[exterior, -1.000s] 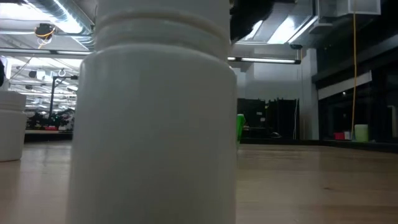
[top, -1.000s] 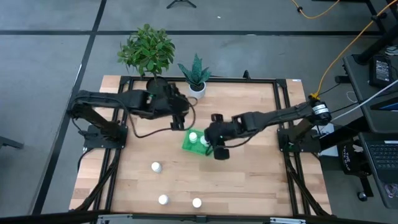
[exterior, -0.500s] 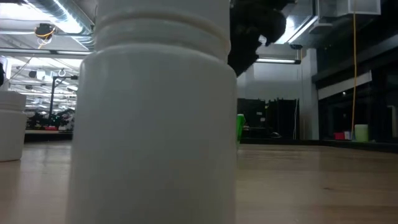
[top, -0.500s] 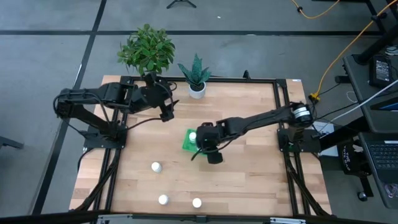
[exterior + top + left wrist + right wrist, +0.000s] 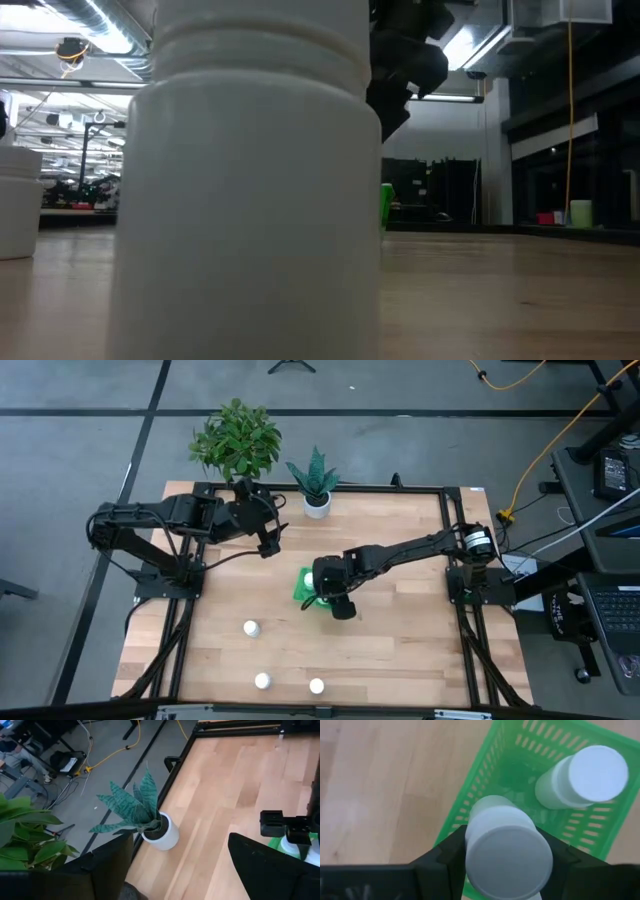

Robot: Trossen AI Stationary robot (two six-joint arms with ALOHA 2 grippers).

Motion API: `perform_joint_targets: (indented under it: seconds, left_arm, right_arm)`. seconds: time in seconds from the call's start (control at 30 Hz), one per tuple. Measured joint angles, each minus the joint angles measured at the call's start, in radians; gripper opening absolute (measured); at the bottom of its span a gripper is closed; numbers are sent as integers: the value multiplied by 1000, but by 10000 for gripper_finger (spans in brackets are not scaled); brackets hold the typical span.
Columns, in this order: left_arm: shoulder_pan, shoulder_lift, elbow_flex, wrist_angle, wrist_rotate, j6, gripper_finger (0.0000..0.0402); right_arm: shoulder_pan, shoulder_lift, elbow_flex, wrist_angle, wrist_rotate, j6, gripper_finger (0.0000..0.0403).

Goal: Pick and place pill bottles into a basket
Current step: Put the pill bottle into the bin

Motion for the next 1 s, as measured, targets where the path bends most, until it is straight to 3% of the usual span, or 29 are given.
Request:
perform_joint_targets:
  seconds: [0.23,0.47,1.0]
  left_arm:
    - [0,0,0,0,0,1,320]
    - [0,0,0,0,0,1,320]
    - [0,0,0,0,0,1,320]
  right_arm:
    - [-2,0,0,-6,-14,-35,191]
    - [-2,0,0,-1,-14,-61,174]
    - [-23,1,8,3,-6,-113,176]
